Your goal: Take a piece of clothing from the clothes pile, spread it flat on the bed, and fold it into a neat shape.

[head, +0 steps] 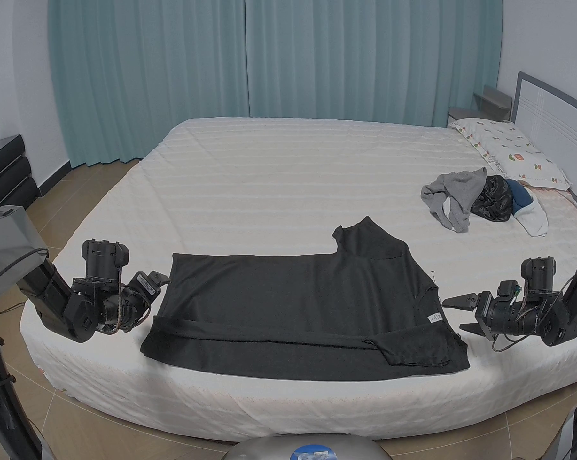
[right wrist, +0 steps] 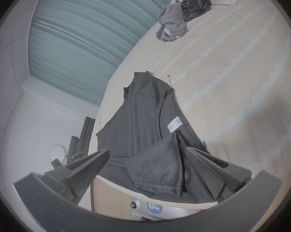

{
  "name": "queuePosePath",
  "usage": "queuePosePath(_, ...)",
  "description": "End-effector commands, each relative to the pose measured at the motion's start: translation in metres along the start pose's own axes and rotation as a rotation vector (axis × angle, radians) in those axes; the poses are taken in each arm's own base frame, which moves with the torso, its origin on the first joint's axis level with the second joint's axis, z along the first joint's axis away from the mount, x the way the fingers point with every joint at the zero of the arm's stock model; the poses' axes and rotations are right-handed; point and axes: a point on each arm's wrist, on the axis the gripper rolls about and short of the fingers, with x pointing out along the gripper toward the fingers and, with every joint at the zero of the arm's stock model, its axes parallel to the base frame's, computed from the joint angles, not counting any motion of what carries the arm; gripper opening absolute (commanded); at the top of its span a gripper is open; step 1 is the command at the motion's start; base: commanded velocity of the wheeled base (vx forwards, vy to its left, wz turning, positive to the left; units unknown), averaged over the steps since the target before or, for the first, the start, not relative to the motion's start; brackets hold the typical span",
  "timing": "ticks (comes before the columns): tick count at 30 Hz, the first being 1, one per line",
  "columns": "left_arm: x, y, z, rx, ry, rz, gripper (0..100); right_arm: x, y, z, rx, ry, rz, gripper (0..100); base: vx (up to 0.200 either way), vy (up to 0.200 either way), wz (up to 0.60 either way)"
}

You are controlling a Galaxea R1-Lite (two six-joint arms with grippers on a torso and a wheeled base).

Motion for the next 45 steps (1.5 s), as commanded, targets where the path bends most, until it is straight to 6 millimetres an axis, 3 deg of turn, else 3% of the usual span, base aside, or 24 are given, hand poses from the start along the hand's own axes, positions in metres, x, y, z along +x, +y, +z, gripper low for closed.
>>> queuePosePath(1,-0.001,-0.003,0.000,-0.003,-0.001,-0.010,100,0.002,-0.003,-0.002,0.009,0.011,-0.005,100,0.000,-0.200,0.00)
queuePosePath(10,-0.009,-0.004,-0.002,0.010,0.019,0.014,100,0.003,-0.004,-0.002,0.010,0.012,-0.008,100,0.000,-0.133,0.00)
queuePosePath(19,-0.020,-0.005,-0.022,0.121,0.134,0.091,100,0.004,-0.005,-0.003,0.014,0.019,-0.011,100,0.000,0.000,0.00)
queuePosePath(24,-0.018,-0.005,-0.026,0.132,0.159,0.115,100,0.004,-0.005,-0.003,0.014,0.019,-0.011,100,0.000,0.000,0.00)
queuePosePath(27,0.007,0.001,-0.031,0.134,0.183,0.159,100,0.005,-0.005,-0.003,0.010,0.019,-0.010,100,0.000,0.000,0.00)
queuePosePath(35,0.040,0.007,-0.017,0.095,0.150,0.186,100,0.007,-0.006,-0.004,0.011,0.024,-0.010,100,0.000,0.000,0.00)
queuePosePath(37,0.049,0.005,-0.005,0.063,0.114,0.170,100,0.007,-0.006,-0.004,0.013,0.024,-0.011,100,0.000,0.000,0.00)
queuePosePath(40,0.052,-0.004,0.012,-0.063,0.050,0.125,100,0.007,-0.005,-0.004,0.012,0.025,-0.010,100,0.000,0.000,0.00)
queuePosePath(45,0.050,-0.008,0.024,-0.177,-0.016,0.059,100,0.009,-0.007,-0.004,0.014,0.030,-0.013,100,0.000,0.000,0.00)
